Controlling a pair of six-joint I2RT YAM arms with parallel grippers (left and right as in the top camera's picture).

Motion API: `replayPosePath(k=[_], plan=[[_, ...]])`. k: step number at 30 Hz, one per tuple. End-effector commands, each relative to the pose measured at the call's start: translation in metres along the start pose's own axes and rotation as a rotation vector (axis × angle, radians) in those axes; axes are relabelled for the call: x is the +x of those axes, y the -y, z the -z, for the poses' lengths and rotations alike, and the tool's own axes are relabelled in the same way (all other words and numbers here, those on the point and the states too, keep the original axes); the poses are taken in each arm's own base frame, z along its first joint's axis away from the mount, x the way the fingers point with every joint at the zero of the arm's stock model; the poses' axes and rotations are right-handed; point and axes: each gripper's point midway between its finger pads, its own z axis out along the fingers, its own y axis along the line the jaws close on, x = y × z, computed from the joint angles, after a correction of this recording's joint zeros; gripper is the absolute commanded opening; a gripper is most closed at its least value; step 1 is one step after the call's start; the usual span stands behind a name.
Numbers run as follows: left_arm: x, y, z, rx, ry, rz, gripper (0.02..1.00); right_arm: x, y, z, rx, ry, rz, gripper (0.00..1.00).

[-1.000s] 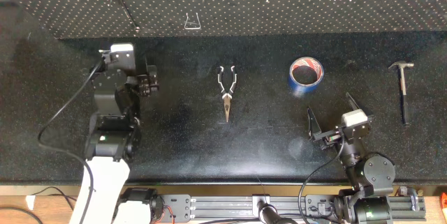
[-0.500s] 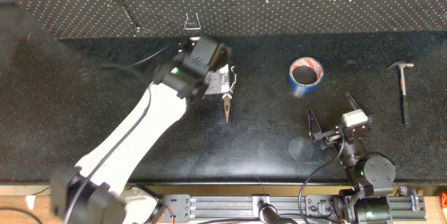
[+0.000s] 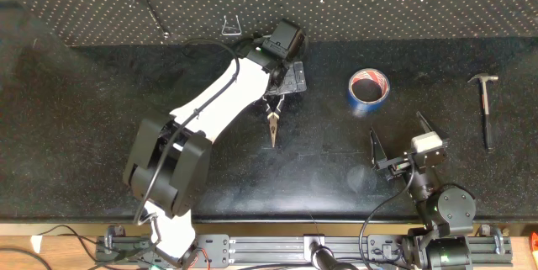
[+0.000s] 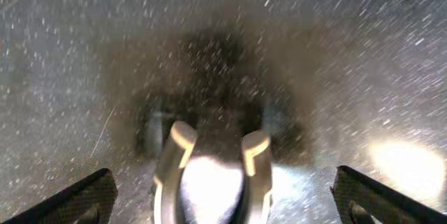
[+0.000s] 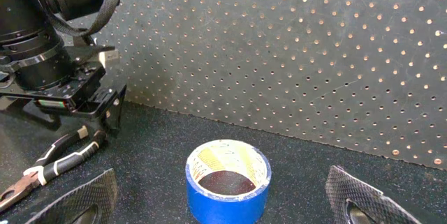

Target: Place Tools Onto Pegboard

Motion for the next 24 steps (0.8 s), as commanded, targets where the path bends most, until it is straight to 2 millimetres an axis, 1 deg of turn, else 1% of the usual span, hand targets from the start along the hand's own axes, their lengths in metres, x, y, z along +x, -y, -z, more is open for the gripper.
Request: replayPosePath(k=[1,4,9,11,12,13,14,17,18,19,22,24], plan=[[0.004,0.001,-0.007,-0.009,-0.029,-0.033,0.996,0.001,-0.002,0.0,-0.009,0.001,-0.015,0.976],[0.011,0.001,-0.019,-0.014,-0.066,-0.035,0.996,0.001,-0.002,0.0,-0.009,0.001,-0.015,0.976],[0.013,0.0,-0.023,-0.021,-0.074,-0.036,0.996,0.001,-0.002,0.0,-0.009,0.001,-0.015,0.976],[0.017,-0.003,-0.023,-0.031,-0.093,-0.037,0.998,0.001,-0.002,0.0,-0.009,0.001,-0.015,0.976],[0.02,-0.005,-0.022,-0.041,-0.107,-0.038,0.928,0.001,-0.002,0.0,-0.009,0.001,-0.015,0.976],[0.022,-0.007,-0.022,-0.045,-0.112,-0.039,0.785,0.001,-0.002,0.0,-0.009,0.001,-0.015,0.976],[0.022,-0.007,-0.022,-0.045,-0.112,-0.039,0.746,0.001,-0.002,0.0,-0.009,0.001,-0.015,0.976],[0.022,-0.006,-0.022,-0.045,-0.112,-0.039,0.746,0.001,-0.002,0.0,-0.009,0.001,-0.015,0.976],[0.022,-0.007,-0.022,-0.045,-0.112,-0.039,0.68,0.001,-0.002,0.0,-0.009,0.001,-0.015,0.976],[0.022,-0.007,-0.022,-0.045,-0.112,-0.039,0.654,0.001,-0.002,0.0,-0.009,0.001,-0.015,0.976],[0.022,-0.006,-0.022,-0.045,-0.112,-0.039,0.603,0.001,-0.002,0.0,-0.009,0.001,-0.015,0.976],[0.022,-0.006,-0.022,-0.045,-0.112,-0.039,0.597,0.001,-0.002,0.0,-0.009,0.001,-0.015,0.976]])
